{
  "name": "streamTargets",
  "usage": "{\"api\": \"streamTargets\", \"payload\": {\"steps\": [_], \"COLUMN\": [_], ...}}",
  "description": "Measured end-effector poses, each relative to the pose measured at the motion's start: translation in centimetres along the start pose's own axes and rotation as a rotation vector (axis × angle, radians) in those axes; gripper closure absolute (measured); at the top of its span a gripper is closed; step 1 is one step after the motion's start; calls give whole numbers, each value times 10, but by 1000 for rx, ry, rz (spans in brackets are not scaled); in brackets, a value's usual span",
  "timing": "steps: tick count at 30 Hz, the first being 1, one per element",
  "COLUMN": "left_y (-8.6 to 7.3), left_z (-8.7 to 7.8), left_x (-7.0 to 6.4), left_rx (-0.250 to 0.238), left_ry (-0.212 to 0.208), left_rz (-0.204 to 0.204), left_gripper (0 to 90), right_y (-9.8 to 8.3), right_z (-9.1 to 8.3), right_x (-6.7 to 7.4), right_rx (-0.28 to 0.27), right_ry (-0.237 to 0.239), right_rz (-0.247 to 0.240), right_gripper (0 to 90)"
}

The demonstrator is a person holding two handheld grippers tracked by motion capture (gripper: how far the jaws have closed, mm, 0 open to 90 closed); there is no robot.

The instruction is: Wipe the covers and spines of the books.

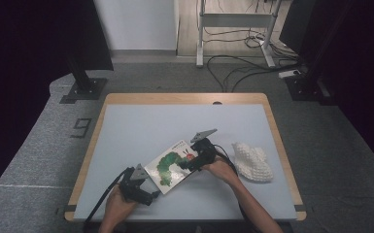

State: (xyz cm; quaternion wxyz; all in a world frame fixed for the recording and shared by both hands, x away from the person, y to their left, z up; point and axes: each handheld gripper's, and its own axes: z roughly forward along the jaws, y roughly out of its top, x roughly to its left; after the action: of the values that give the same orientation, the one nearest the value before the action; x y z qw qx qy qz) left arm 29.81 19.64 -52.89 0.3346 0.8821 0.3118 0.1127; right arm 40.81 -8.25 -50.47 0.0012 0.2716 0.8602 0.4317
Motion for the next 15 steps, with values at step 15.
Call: {"api": "streamTargets", "payload": {"steps": [15], "left_y": [0], "left_z": [0], "left_x": [0], "left_rx": [1], "left_ry": [1], "left_rz": [1], "left_gripper": [0], "right_y": [8], "right_z": [-20], "right_x": [13], "right_rx": [25], "right_ry": [51], "right_rz": [-64], "right_gripper": [124]}}
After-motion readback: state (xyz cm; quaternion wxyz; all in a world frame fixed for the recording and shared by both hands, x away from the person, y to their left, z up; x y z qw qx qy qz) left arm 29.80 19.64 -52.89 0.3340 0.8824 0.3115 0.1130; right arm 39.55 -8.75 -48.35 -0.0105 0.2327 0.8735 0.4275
